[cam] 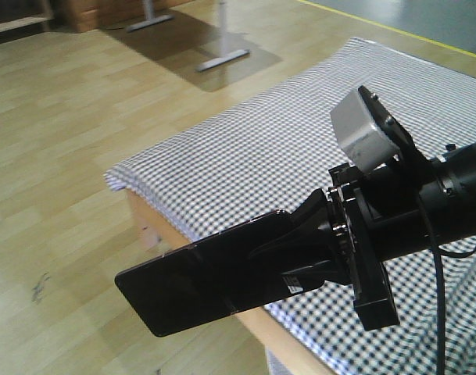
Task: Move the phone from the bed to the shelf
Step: 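Drive the base to the wooden shelf holding the phone aloft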
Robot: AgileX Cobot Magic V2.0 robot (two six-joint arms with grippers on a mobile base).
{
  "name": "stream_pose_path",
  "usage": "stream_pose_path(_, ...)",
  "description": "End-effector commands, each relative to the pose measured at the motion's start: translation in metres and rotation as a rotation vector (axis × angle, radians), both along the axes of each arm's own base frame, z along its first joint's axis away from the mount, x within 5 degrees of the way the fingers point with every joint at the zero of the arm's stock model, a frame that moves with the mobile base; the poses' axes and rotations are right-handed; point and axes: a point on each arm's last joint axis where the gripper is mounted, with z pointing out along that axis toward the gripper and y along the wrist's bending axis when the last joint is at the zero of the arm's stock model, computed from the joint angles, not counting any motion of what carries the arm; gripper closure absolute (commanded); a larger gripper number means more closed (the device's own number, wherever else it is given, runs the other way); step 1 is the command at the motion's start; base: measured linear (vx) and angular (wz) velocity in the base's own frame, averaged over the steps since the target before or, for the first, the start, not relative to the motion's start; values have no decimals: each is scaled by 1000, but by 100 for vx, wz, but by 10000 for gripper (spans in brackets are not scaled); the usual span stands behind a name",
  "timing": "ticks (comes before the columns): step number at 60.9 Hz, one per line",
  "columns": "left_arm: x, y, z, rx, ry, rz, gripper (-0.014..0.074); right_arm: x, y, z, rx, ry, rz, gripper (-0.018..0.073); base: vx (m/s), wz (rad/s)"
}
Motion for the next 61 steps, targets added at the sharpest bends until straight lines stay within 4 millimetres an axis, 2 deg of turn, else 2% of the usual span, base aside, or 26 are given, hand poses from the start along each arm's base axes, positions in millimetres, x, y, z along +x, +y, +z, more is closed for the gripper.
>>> stream_pose_path(1, -1, 0, 15, -11, -108, -2, 595, -12, 2, 20, 96, 4, 56, 561, -16, 61)
stream_pose_path(61, -1, 0, 15, -11, -108, -2, 595, -12, 2, 20, 96, 4, 56, 561, -17, 65)
